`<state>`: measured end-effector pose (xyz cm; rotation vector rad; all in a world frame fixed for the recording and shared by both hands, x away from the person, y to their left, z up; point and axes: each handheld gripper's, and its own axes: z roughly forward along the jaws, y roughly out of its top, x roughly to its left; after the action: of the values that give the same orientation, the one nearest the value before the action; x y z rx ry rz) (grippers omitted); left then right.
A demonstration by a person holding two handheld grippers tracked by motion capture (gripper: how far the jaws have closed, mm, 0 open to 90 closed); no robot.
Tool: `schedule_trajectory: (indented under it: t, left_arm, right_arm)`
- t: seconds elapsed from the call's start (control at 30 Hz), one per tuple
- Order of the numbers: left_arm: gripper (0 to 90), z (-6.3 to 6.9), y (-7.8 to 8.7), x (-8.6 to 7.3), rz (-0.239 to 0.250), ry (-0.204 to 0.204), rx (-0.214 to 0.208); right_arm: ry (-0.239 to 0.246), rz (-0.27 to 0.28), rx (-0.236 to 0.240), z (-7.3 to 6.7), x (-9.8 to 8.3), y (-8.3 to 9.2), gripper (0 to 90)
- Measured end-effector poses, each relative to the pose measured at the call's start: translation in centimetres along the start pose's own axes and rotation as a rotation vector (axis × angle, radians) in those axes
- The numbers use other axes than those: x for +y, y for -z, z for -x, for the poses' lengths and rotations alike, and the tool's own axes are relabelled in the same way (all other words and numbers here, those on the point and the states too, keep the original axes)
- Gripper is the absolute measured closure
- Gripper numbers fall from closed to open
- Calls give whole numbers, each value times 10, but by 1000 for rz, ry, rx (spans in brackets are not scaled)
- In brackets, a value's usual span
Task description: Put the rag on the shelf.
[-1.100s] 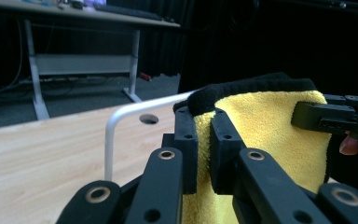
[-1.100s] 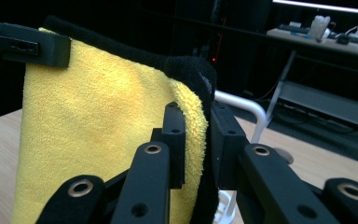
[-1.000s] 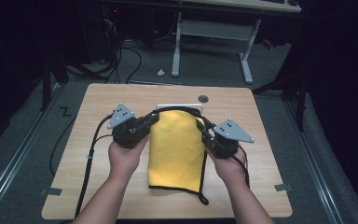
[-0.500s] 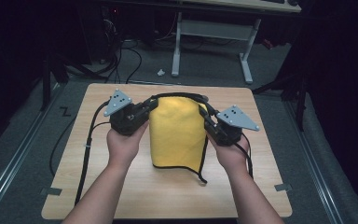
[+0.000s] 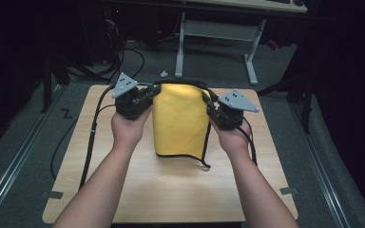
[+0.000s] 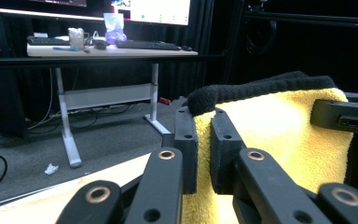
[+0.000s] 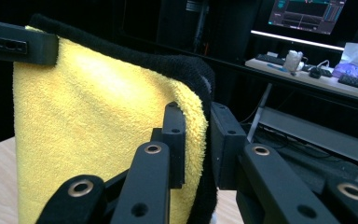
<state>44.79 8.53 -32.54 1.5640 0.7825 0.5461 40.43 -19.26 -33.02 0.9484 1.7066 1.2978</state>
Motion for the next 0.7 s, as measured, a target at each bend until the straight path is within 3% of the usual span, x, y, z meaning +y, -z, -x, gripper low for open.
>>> schedule_trajectory:
  t: [0.3,0.5,0.7]
  left_arm:
    - [825,-11,-28,-2,-25,-8,31]
    - [817,-22,-49,-14,-96,-7,62]
    - [814,-32,-67,-30,-179,0,67]
  right_arm:
    - [10,-18,-14,21,-2,-26,787]
    - [34,-77,-16,28,-12,-45,787]
    - [33,-142,-4,36,-26,-61,786]
